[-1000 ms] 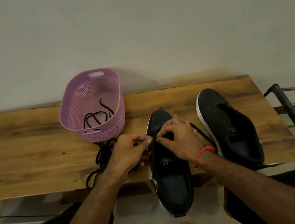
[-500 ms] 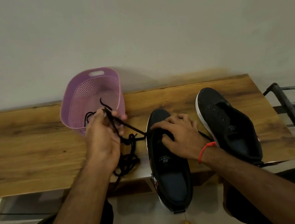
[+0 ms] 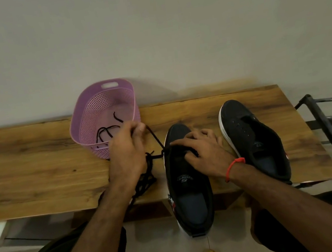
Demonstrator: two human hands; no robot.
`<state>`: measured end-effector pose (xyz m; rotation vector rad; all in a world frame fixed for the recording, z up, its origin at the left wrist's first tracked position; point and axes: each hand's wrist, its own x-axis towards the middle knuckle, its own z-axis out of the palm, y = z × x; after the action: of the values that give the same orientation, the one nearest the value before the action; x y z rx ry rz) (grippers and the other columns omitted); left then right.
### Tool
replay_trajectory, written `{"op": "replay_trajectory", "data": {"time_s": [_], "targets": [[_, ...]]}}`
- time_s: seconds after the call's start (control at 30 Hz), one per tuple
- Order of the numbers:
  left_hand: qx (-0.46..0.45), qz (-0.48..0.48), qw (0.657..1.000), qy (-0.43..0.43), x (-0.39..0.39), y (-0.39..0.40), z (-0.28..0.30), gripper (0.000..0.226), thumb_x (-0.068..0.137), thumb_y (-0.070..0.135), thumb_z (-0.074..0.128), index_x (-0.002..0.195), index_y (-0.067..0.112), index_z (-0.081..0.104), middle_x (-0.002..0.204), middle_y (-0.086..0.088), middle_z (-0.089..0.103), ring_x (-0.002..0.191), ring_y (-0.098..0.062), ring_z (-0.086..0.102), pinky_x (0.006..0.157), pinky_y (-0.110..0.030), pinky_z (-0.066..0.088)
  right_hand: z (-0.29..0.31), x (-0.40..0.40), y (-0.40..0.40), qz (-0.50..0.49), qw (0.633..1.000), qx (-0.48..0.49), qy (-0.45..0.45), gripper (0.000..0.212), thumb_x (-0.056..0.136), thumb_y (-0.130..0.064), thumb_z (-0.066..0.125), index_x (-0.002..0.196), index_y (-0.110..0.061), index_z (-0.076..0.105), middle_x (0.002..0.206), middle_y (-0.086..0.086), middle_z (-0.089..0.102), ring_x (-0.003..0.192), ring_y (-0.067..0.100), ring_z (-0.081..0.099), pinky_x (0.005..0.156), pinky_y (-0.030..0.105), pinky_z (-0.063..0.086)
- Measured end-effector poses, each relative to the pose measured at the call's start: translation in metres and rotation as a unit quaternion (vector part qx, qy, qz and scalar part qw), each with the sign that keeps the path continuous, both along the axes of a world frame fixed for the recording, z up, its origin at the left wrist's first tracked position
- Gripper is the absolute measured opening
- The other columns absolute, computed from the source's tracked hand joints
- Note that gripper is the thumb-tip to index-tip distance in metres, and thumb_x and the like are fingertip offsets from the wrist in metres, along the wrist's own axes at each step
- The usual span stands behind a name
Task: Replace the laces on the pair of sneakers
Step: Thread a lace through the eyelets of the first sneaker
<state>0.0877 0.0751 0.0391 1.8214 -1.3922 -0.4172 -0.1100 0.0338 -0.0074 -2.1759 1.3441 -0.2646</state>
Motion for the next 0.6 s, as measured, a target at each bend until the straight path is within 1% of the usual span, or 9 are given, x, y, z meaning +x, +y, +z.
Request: {"op": "replay_trajectory", "data": {"time_s": [0.03,0.1,0.17,0.23,0.27,0.33,0.4,0.5,0.6], "targets": [[-0.047,0.033,0.998,0.041,0.001,-0.001,0.005,0.012,0.105,0.033,0.049,0.104,0.028,0.06,0.089,0.016,0.059,0.08,0.008,0.056,0.064,-0.01,0.043,0.0,-0.001,0.0,0.002,1.0,0.004,0.0,0.047,0.096,-0.03,0.045,0.136,-0.055,0.045,0.142,-0.008,0.041,0.136,0.024,0.017,0.111,0.048,0.017],[-0.054,0.048,0.994,0.084,0.004,-0.003,0.009,0.014,0.106,0.033,0.047,0.106,0.027,0.06,0.097,0.011,0.058,0.089,0.0,0.056,0.074,-0.019,0.047,0.0,-0.001,0.0,0.003,1.0,0.007,-0.001,0.048,0.096,-0.03,0.045,0.137,-0.056,0.043,0.144,-0.007,0.039,0.137,0.025,0.016,0.112,0.05,0.017],[0.024,0.015,0.995,0.093,0.005,-0.003,0.005,0.015,0.106,0.033,0.047,0.103,0.026,0.06,0.099,0.007,0.06,0.085,-0.008,0.057,0.073,-0.028,0.047,-0.002,-0.001,0.0,0.005,1.0,0.008,-0.003,0.05,0.096,-0.03,0.044,0.138,-0.056,0.041,0.145,-0.008,0.039,0.138,0.026,0.016,0.113,0.052,0.017],[0.111,-0.029,0.987,0.116,-0.002,-0.001,-0.004,0.013,0.106,0.03,0.047,0.102,0.027,0.059,0.104,0.008,0.066,0.078,-0.008,0.055,0.074,-0.031,0.047,-0.003,0.0,0.0,0.008,1.0,0.006,0.002,0.05,0.096,-0.03,0.042,0.138,-0.057,0.04,0.145,-0.009,0.039,0.139,0.027,0.017,0.113,0.053,0.017],[0.143,-0.05,0.981,0.122,-0.006,-0.001,-0.008,0.012,0.106,0.028,0.047,0.103,0.028,0.058,0.109,0.009,0.067,0.079,-0.006,0.055,0.076,-0.031,0.047,-0.004,0.001,0.0,0.01,1.0,0.002,0.005,0.049,0.096,-0.031,0.042,0.137,-0.057,0.041,0.145,-0.01,0.039,0.138,0.027,0.017,0.113,0.053,0.017],[0.189,-0.085,0.972,0.112,-0.014,-0.003,-0.013,0.008,0.105,0.027,0.051,0.107,0.028,0.059,0.115,0.01,0.066,0.094,-0.006,0.059,0.078,-0.026,0.045,-0.006,0.003,-0.001,0.013,1.0,-0.007,0.01,0.048,0.095,-0.031,0.041,0.137,-0.056,0.042,0.145,-0.01,0.04,0.137,0.027,0.018,0.111,0.052,0.018],[0.22,-0.109,0.966,0.081,-0.02,-0.005,-0.015,0.021,0.101,0.029,0.06,0.121,0.028,0.062,0.119,0.01,0.065,0.11,-0.008,0.059,0.082,-0.022,0.044,-0.008,0.004,-0.001,0.014,1.0,-0.006,0.012,0.045,0.095,-0.033,0.042,0.137,-0.051,0.045,0.146,-0.01,0.039,0.137,0.027,0.017,0.109,0.051,0.017],[0.207,-0.107,0.972,0.0,-0.026,-0.004,-0.02,0.022,0.096,0.028,0.068,0.117,0.023,0.071,0.102,0.01,0.067,0.102,-0.008,0.061,0.072,-0.014,0.039,-0.01,0.005,0.0,0.01,1.0,0.002,0.011,0.041,0.095,-0.034,0.042,0.134,-0.047,0.049,0.147,-0.008,0.037,0.136,0.027,0.018,0.108,0.051,0.018],[0.196,-0.089,0.977,-0.008,-0.027,-0.002,-0.028,0.013,0.095,0.023,0.068,0.107,0.021,0.074,0.096,0.007,0.069,0.09,-0.002,0.06,0.069,-0.012,0.038,-0.01,0.006,0.001,0.011,1.0,0.007,0.017,0.039,0.096,-0.035,0.041,0.13,-0.047,0.053,0.146,-0.007,0.038,0.136,0.026,0.018,0.108,0.05,0.018]]}}
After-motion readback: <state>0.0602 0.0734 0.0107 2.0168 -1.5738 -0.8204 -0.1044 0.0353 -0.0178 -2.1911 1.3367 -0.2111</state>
